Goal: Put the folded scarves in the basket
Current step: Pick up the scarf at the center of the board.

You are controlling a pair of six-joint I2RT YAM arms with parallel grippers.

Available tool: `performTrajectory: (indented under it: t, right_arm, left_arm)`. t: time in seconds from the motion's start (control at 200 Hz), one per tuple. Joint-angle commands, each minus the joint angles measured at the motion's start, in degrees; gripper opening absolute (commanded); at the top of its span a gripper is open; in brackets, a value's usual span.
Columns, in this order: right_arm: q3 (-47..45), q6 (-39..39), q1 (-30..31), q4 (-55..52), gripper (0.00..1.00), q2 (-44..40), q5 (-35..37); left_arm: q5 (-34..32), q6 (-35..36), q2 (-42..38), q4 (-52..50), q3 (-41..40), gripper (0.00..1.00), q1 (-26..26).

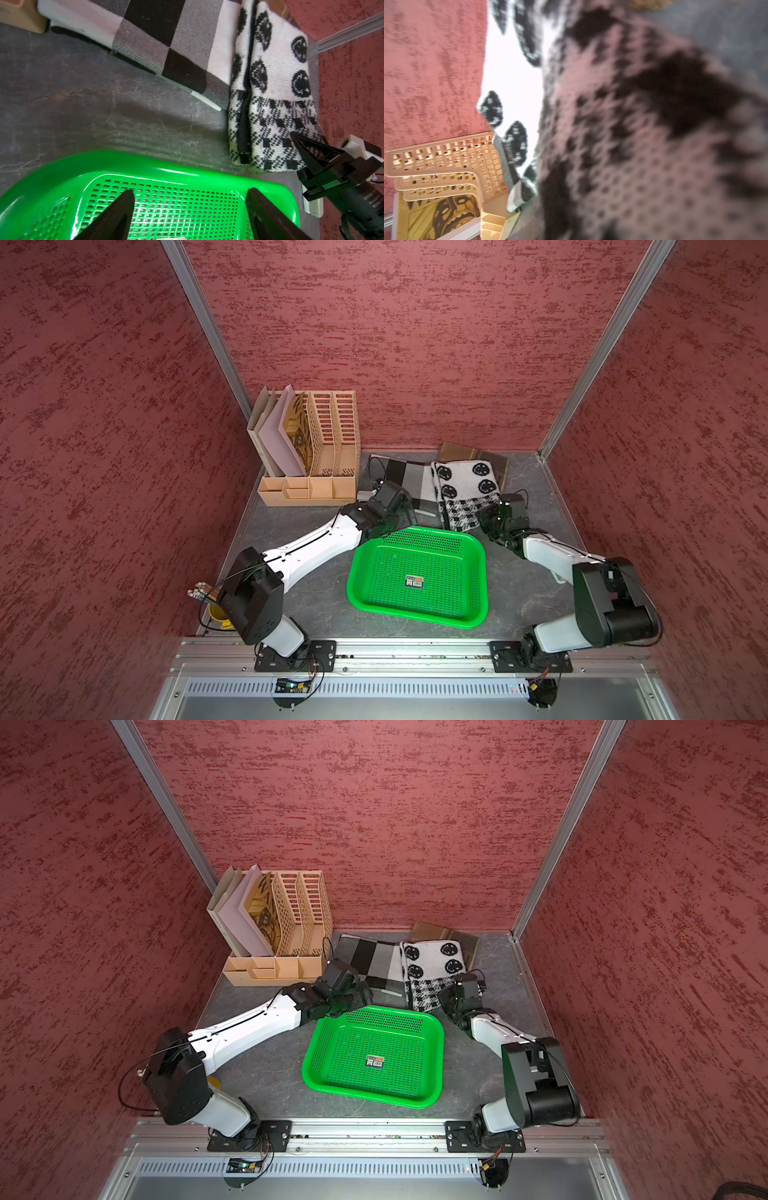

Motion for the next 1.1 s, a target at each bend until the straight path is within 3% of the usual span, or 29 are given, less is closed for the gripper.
performTrajectory:
  t: [0.0,0.501,0.836,1.092]
  right_arm:
    - [6.3,-3.7,0.3,-9.5,0.00,-3.4,1.7]
    - [26.5,-19.3,-0.7,-36.2,0.00,-8.3,2.5]
    - [16.8,-26.7,-6.3,-48.0,0.00,-18.8,7.5]
    - [9.6,-25.8,-9.4,-49.3,0.00,-21.3,14.8]
  left_arm:
    - [1.3,3.0,2.3,-0.4,2.8,0.88,0.4]
    - [10.9,10.6,15.4,-0.7,21.4,0.89,3.1]
    - [18.3,21.4,34.1,-4.9,43.9,0.90,3.1]
    - [24.9,26.7,46.8,-7.6,58.2,0.91,0.9]
